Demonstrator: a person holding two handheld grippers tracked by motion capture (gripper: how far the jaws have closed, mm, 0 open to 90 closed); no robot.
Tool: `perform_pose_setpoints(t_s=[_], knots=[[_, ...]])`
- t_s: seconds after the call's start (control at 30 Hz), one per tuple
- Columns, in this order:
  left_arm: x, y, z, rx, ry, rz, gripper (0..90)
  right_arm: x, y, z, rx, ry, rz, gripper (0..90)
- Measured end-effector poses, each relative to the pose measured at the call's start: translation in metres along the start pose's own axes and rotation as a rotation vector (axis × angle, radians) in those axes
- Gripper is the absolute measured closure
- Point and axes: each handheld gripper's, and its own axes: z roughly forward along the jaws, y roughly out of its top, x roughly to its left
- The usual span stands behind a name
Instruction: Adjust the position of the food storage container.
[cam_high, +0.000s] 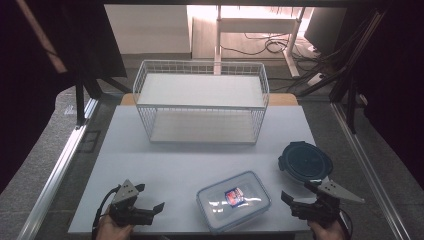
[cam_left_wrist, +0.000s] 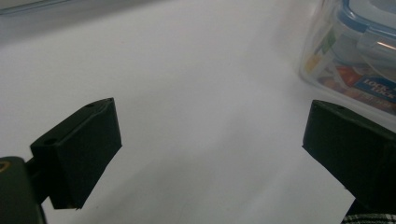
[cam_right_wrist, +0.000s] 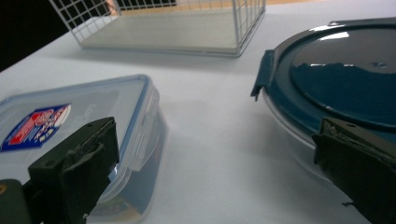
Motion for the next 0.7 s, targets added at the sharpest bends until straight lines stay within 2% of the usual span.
perform_pose_setpoints(t_s=[0.17, 0.3, 0.43, 0.53, 0.6, 0.7], knots=[[0.000, 0.000, -0.001, -0.016, -0.007, 0.009, 4.0, 0.009, -0.001, 0.004, 0.023, 0.008, -0.051, 0.0], [0.002, 0.001, -0.003, -0.029, -0.021, -0.020, 3.2, 0.013, 0.000, 0.005, 0.030, 0.017, -0.061, 0.0], [0.003, 0.002, -0.005, -0.040, -0.029, -0.033, 3.2, 0.012, 0.000, 0.003, 0.041, 0.049, -0.058, 0.1], [0.002, 0.003, -0.005, -0.047, -0.062, -0.032, 3.2, 0.011, 0.000, 0.002, 0.054, 0.047, -0.062, 0.6], [0.000, 0.003, -0.005, -0.027, -0.047, -0.020, 3.9, 0.010, 0.000, 0.002, 0.060, 0.045, -0.064, 1.8], [0.001, 0.003, -0.004, 0.002, -0.027, -0.025, 5.6, 0.011, 0.000, 0.001, 0.066, 0.038, -0.075, 4.1]])
